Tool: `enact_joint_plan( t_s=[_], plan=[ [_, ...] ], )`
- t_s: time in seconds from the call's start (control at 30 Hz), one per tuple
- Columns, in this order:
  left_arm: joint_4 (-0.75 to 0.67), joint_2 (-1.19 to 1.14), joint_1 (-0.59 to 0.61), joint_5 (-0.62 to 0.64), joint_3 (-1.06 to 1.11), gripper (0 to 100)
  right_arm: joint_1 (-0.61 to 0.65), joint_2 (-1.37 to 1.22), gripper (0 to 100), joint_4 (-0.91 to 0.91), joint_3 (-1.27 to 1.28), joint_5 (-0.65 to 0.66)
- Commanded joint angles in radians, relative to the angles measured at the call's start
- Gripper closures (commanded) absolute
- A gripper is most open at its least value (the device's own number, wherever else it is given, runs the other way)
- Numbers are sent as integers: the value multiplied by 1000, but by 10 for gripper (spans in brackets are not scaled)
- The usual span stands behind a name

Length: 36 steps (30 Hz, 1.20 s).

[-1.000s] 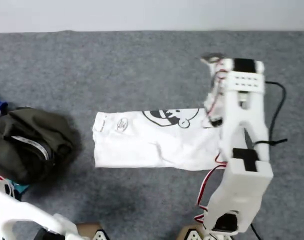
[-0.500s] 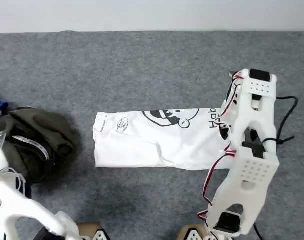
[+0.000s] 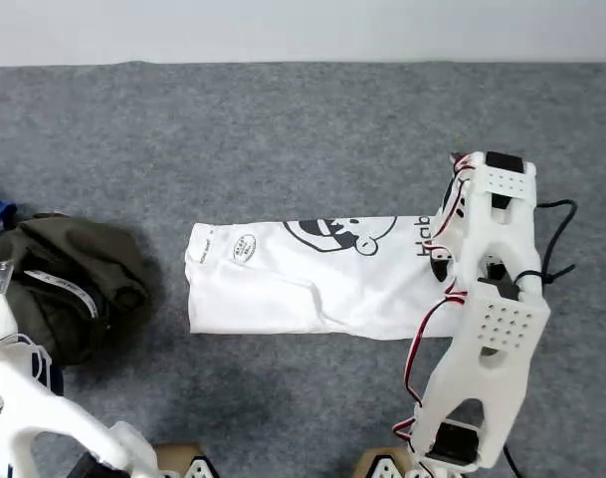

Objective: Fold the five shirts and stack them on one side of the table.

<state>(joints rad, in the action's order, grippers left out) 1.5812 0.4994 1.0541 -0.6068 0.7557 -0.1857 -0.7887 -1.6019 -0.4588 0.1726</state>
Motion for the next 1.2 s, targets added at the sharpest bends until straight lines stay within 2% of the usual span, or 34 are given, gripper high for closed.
enact_joint_plan(
  t_s=[0.0, 0.17, 0.2, 0.3, 0.47, 0.77, 0.9, 1.03, 1.17],
  plan=[
    [15, 21, -3, -3, -5, 906, 12, -15, 759, -16, 9, -2],
    [15, 21, -3, -3, -5, 906, 7, -13, 983, -18, 9, -2],
    [15, 20, -3, -3, -5, 906, 5, -13, 995, -19, 9, 0],
    [15, 20, -3, -3, -5, 906, 1, -1, 991, -59, 2, 18],
    [14, 20, -5, -3, -5, 906, -65, 93, 988, -107, -8, 140],
    [9, 20, -5, -3, -10, 906, -294, 223, 988, -64, -8, 482],
    [9, 20, -5, -3, -12, 906, -363, 236, 988, -13, -8, 577],
    [9, 20, -6, -3, -12, 906, -354, 262, 988, -76, -8, 617],
    [9, 20, -6, -3, -12, 906, -257, 351, 988, -193, -6, 629]
  ],
)
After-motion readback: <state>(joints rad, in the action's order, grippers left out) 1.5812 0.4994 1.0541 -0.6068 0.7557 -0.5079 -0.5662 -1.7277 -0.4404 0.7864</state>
